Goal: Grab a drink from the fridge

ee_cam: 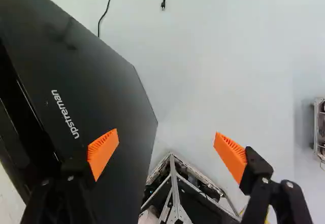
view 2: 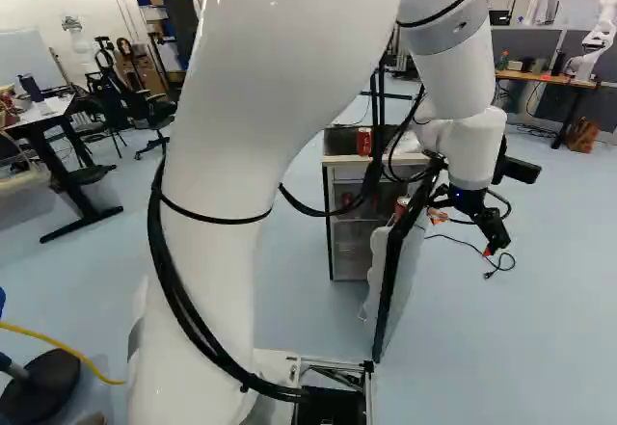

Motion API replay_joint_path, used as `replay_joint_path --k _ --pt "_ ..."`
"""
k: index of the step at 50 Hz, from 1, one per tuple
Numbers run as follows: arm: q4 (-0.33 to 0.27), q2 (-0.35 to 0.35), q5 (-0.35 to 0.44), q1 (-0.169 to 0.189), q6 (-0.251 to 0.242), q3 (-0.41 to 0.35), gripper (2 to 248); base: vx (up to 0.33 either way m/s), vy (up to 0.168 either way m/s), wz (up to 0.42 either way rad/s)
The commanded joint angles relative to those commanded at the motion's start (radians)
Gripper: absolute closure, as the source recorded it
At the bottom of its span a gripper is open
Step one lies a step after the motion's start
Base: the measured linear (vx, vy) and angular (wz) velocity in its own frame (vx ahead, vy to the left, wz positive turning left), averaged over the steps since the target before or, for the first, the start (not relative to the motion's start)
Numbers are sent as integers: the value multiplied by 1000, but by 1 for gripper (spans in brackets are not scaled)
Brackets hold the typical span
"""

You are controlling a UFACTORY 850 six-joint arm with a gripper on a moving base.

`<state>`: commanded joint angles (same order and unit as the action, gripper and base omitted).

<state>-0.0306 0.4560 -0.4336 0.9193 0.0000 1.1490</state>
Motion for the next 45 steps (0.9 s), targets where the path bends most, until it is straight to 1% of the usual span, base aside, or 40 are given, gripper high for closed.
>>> replay_joint_path --k 21,45 --pt "0 -63 0 -45 0 -87 3 0 0 0" --pt "0 -132 0 -104 0 -179 3 0 0 0"
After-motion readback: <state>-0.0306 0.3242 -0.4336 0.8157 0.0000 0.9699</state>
